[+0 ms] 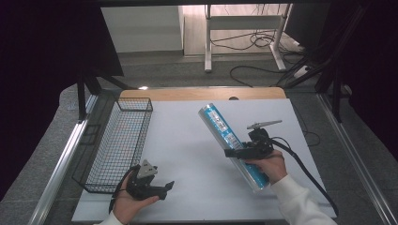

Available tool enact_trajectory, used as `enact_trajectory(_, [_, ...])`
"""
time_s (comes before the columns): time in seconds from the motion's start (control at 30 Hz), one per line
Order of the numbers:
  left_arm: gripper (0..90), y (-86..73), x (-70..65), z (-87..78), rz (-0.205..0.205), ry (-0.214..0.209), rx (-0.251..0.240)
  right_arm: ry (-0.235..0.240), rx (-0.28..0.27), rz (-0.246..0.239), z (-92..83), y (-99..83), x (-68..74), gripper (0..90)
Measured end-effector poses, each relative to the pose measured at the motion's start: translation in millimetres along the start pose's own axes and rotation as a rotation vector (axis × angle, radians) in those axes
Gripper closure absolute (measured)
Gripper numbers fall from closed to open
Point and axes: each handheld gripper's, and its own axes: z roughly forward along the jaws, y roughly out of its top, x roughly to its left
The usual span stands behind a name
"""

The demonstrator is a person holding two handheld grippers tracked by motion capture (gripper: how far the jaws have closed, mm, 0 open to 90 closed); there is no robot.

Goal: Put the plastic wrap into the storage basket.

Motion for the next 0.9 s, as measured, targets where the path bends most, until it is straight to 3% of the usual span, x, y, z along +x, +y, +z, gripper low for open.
enact_trajectory(0.27, [16.3,1.0,3.0,-1.6,-0.034,-0.014,-0.018,0.071,-0.034,0.028,12.6,-12.3,16.5,32.2])
enact_trajectory(0.5, [15.2,3.9,5.2,-4.2,-0.073,-0.037,-0.044,0.084,-0.056,0.025,19.0,-17.0,23.4,32.2])
enact_trajectory(0.7, [14.0,15.4,8.7,-9.0,-0.159,-0.123,-0.116,0.098,-0.065,0.02,20.9,-18.2,25.8,32.3])
enact_trajectory(0.9, [12.2,36.3,8.4,-11.5,-0.21,-0.213,-0.19,0.114,-0.075,0.017,26.8,-20.1,31.5,32.3])
